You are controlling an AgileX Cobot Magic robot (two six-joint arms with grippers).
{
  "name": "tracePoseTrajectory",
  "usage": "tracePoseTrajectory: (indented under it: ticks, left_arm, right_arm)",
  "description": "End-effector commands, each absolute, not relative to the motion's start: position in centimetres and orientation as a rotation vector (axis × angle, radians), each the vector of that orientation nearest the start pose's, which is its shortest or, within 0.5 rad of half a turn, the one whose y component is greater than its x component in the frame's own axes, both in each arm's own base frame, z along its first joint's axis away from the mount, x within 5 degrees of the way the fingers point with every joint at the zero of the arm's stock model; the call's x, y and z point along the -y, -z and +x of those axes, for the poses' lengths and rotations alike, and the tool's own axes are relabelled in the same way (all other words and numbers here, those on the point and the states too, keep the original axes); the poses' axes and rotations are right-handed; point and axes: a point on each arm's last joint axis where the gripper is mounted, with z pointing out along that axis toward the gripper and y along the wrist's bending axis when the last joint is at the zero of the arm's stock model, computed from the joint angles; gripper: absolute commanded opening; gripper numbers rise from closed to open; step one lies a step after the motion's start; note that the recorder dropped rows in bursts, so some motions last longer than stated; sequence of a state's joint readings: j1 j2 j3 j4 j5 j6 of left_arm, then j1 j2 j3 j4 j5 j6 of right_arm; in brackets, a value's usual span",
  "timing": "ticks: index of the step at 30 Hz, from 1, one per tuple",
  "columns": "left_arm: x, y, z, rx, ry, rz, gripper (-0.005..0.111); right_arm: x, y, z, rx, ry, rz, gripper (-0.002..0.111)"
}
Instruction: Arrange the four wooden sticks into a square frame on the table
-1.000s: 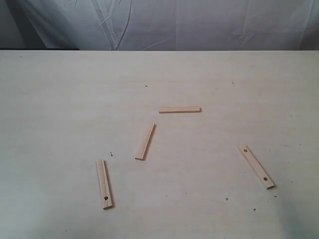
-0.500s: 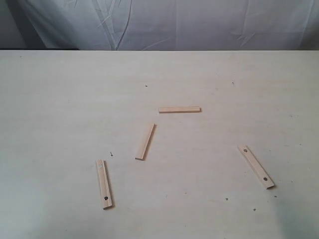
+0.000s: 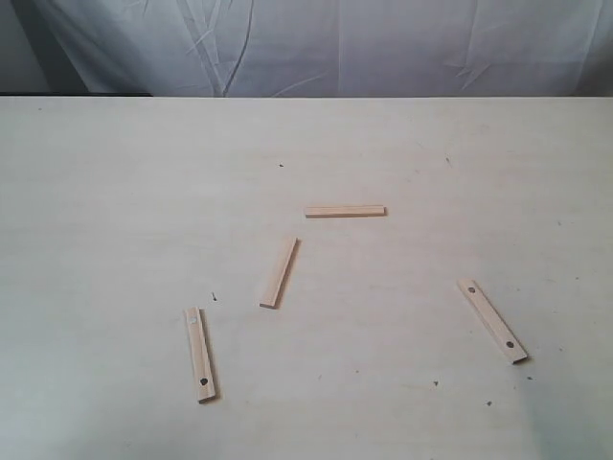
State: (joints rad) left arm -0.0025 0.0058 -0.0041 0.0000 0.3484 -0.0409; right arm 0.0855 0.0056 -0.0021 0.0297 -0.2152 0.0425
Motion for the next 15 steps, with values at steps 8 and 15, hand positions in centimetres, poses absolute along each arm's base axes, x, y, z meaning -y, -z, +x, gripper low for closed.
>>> tracePoseTrajectory:
  ticks: [8, 15]
  left_arm:
    - [0.1, -18.3, 5.4, -1.818, 0.044, -0.034, 0.0]
    - [0.1, -18.3, 5.4, -1.818, 0.044, -0.034, 0.0]
  right_arm:
    - [-0.5, -28.0, 5.3, -1.46, -0.062, -0.067, -0.001]
    - [-0.7, -31.0, 7.7, -1.819, -0.061, -0.091, -0.001]
